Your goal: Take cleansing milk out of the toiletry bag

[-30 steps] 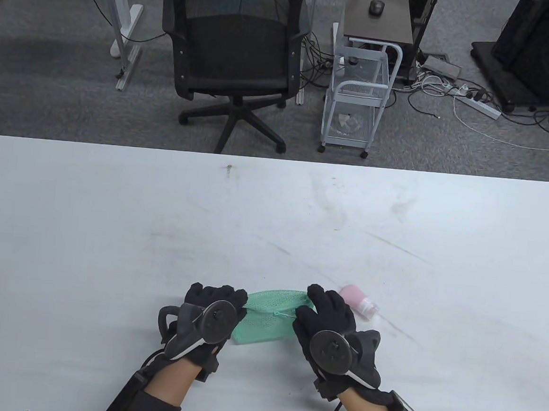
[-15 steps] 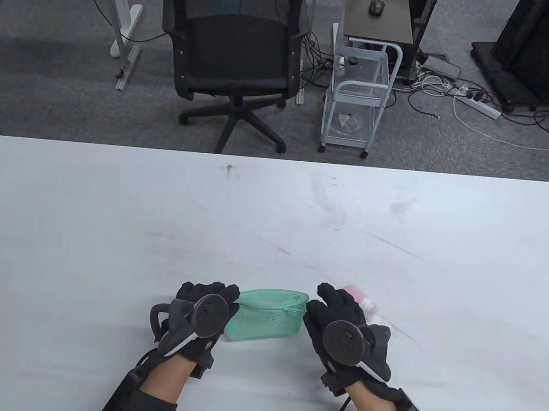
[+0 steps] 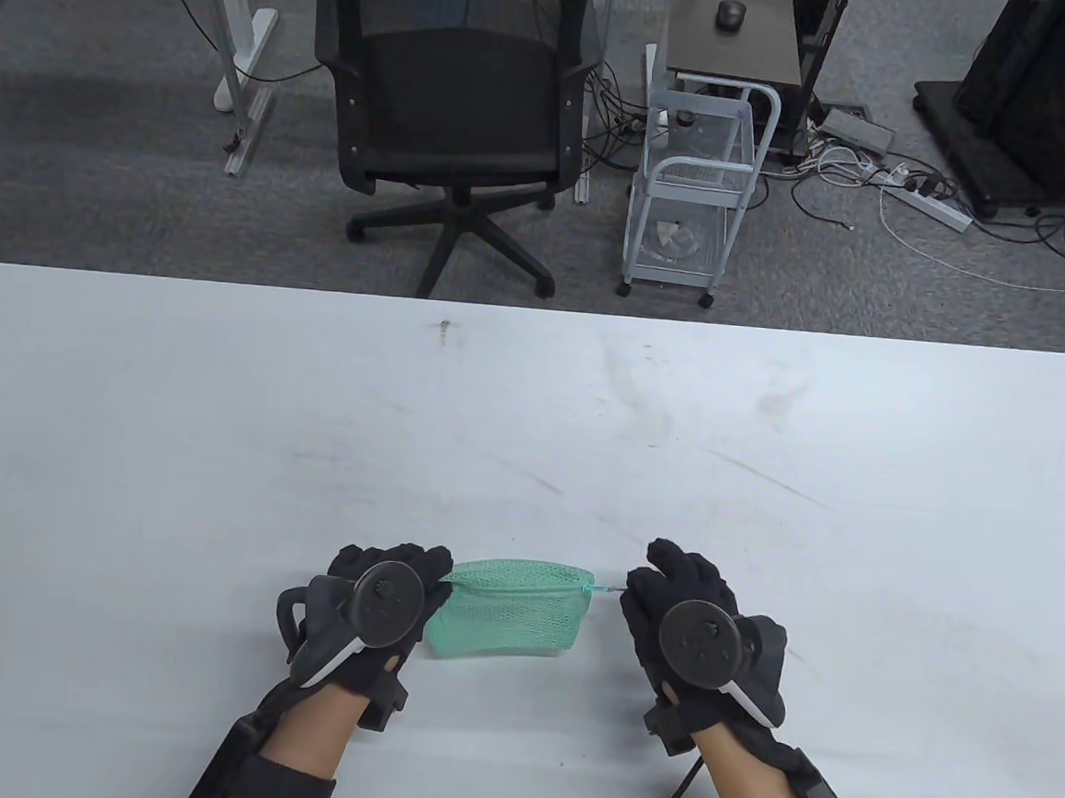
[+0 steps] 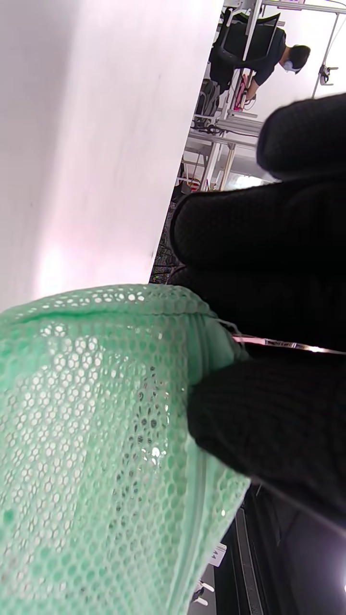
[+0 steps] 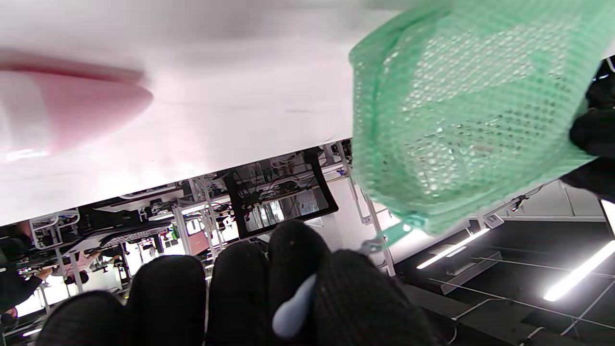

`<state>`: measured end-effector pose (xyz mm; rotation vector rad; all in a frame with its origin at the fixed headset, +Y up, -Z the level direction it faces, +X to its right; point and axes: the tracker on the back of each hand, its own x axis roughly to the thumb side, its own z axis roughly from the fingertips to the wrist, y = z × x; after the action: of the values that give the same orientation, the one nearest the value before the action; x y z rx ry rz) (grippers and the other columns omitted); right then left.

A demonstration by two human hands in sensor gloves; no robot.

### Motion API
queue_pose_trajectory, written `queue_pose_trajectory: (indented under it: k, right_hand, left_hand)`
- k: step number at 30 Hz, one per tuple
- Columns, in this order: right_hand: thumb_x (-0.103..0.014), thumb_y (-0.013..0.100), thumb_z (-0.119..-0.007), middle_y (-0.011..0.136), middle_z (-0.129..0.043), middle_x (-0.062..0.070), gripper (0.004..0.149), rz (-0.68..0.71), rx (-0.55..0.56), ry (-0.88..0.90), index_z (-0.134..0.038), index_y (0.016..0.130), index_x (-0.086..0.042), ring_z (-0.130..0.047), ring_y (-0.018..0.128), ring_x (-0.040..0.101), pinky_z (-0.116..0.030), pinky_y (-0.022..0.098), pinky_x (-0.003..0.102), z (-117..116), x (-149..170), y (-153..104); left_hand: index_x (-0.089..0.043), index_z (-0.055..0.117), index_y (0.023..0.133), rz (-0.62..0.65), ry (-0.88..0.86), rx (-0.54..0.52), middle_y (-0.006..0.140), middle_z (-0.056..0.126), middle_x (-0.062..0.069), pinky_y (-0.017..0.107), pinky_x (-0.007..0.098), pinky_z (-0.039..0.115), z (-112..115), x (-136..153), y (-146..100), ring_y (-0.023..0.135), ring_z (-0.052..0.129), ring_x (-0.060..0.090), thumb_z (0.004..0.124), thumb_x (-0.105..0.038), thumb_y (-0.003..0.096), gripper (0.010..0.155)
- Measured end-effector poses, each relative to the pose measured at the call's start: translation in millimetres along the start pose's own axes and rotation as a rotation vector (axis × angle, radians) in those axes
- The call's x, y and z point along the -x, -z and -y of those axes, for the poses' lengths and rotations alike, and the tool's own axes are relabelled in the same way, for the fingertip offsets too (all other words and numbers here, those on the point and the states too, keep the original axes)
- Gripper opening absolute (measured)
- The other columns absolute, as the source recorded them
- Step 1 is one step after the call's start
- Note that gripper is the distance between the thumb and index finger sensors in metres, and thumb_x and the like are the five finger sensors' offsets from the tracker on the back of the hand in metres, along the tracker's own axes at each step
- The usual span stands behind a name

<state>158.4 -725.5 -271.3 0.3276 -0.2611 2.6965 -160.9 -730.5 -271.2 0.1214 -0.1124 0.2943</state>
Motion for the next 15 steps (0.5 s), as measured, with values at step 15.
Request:
queue_pose_trajectory:
  k: [15]
  right_hand:
    - [-0.028,0.054,-0.088,0.106,-0.075,0.032,0.043,0.006,-0.062,-0.019,-0.089,0.087,-0.001,-0.073,0.085,0.067,-0.063,0.059,0.074,-8.0,5.3,2.9]
  left_hand:
    - [-0.029,0.097,0.085,0.037,0.023,-0.004,0.087,0.105,0.007,0.068,0.064,0.071,3.6,-7.4,-3.9,0.073,0.107,0.038,0.097,-0.039,0.0434,0.043]
